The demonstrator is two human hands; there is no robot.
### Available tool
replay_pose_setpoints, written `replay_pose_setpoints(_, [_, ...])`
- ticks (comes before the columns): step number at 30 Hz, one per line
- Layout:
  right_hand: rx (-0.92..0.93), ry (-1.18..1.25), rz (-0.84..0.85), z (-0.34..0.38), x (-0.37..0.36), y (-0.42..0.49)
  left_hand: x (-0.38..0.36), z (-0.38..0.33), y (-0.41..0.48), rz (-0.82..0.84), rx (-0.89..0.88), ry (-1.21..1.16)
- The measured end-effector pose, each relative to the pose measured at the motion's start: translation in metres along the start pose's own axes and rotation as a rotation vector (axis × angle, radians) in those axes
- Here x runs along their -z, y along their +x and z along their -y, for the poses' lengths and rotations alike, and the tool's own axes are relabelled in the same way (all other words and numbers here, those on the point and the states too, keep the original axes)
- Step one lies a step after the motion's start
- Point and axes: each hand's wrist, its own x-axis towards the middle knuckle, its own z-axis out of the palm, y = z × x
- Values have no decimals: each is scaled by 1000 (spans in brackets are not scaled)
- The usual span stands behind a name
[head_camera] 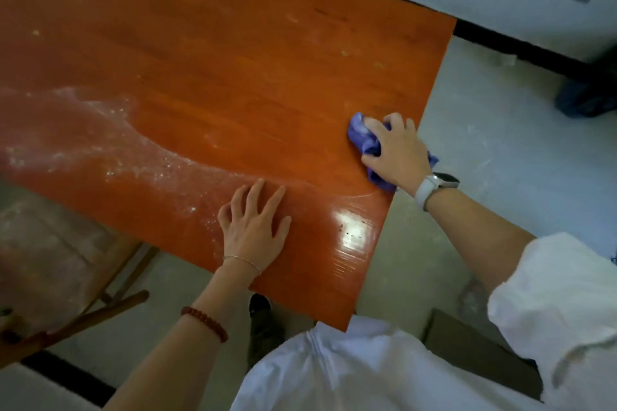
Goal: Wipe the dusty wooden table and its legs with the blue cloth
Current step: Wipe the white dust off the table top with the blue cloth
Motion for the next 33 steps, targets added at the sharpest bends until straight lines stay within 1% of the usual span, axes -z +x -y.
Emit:
replay_pose_setpoints(3, [198, 55, -38, 26, -30, -80, 0, 5, 1, 7, -26, -7])
replay_pose_setpoints(4, [266, 74, -25, 38, -39, -110, 0, 6, 1, 2, -36, -11])
replay_pose_setpoints(6, [368, 134, 61, 61, -52, -162, 0, 8, 0, -2, -60, -11])
replay_pose_setpoints(8, [391, 206, 199, 80, -52, -194, 0, 10, -1, 4, -77, -13])
replay_pose_setpoints(10, [304, 377, 342, 86, -46, -200, 0, 10, -2, 8, -84, -19])
replay_pose_setpoints(11, [266, 455, 371, 85, -42, -199, 1, 10, -2, 10, -82, -23])
replay_pose_setpoints(12, [233, 514, 355, 83, -39, -195, 1, 10, -3, 13, -80, -29])
replay_pose_setpoints(14, [132, 555, 175, 75, -32, -175, -1, 11, -4, 17, -86, -36])
replay_pose_setpoints(16, [-1, 461, -47, 62, -24, -141, -1, 12, -5, 15, -96, -39])
replay_pose_setpoints(17, [-76, 376, -124, 57, -20, -122, -1, 13, -5, 11, -101, -32])
replay_pose_setpoints(19, [-194, 227, -211, 51, -12, -81, -3, 14, -5, 5, -120, -8])
replay_pose_setpoints(22, [-275, 109, -168, 54, -13, -36, -2, 21, -6, -34, -155, -89])
replay_pose_setpoints(24, [-266, 111, -118, 70, -19, -29, 1, 35, -11, -110, -170, -180])
replay_pose_setpoints(25, [-228, 125, -92, 83, -25, -35, 2, 45, -14, -161, -159, -207])
replay_pose_setpoints(26, [-144, 138, -66, 100, -33, -48, 3, 57, -18, -210, -131, -221])
replay_pose_setpoints(28, [156, 175, -67, 141, -54, -94, 4, 86, -26, -270, -22, -210])
replay_pose_setpoints(29, [310, 194, -42, 160, -63, -121, 5, 99, -29, -263, 39, -195])
replay_pose_setpoints(30, [451, 202, 22, 174, -72, -144, 5, 110, -30, -238, 98, -178])
replay_pose_setpoints(31, [555, 230, 125, 182, -76, -159, 6, 122, -32, -207, 147, -156])
replay_pose_setpoints(32, [603, 277, 243, 185, -77, -166, 6, 131, -33, -181, 171, -130])
replay_pose_setpoints(33, [608, 345, 315, 183, -72, -166, 6, 137, -34, -169, 168, -105])
